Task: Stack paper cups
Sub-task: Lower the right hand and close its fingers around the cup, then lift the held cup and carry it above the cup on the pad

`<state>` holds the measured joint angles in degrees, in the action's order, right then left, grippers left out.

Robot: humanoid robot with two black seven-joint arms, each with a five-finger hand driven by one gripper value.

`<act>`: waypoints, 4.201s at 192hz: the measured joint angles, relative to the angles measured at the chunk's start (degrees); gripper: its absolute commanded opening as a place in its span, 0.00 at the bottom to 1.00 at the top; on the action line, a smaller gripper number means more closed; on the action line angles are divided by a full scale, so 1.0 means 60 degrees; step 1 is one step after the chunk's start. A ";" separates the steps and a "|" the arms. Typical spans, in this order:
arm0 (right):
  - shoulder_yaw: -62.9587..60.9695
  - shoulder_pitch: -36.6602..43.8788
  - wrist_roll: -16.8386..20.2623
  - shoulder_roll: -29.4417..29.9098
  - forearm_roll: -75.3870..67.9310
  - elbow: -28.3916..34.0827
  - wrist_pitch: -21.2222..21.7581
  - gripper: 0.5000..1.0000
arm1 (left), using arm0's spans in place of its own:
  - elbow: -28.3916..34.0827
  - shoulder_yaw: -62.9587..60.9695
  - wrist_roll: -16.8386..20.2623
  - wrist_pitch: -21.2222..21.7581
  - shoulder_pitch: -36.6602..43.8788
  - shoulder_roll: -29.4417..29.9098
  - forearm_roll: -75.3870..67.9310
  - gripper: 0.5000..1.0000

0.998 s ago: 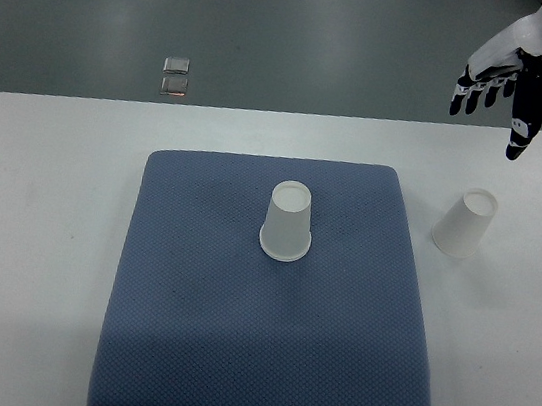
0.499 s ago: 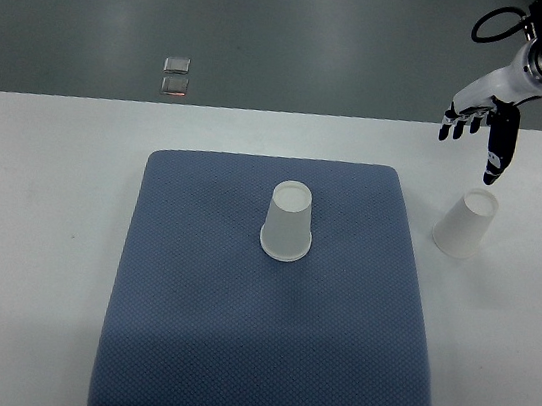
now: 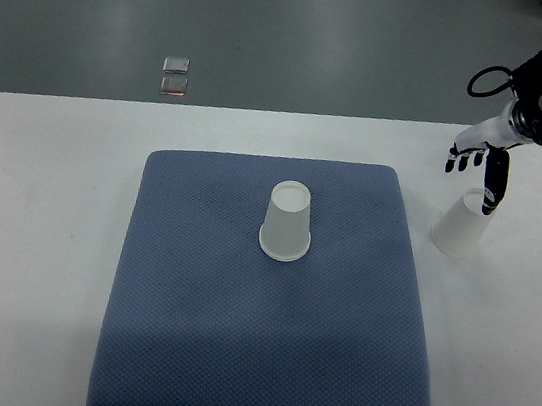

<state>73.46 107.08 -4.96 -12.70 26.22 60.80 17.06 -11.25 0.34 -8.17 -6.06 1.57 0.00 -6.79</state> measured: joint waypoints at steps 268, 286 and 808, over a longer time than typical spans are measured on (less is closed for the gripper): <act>0.0219 -0.2057 0.0109 0.0554 -0.0098 -0.1315 -0.1259 0.80 | 0.0045 0.0047 0.0000 0.0132 0.0271 0.0000 0.0003 1.00; 0.0220 -0.2141 0.0138 0.0563 -0.0098 -0.1392 -0.1270 0.78 | 0.0045 0.0046 0.0000 0.0134 0.0271 0.0000 0.0003 1.00; -0.1497 0.5391 -0.0523 0.1953 -0.1430 0.1218 0.1931 0.14 | -0.0086 -0.0028 0.0000 0.0014 0.0324 0.0000 0.0003 1.00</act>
<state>64.48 139.43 -8.10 -0.99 17.64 68.10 28.65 -11.77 0.17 -8.17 -5.98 3.51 0.00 -6.77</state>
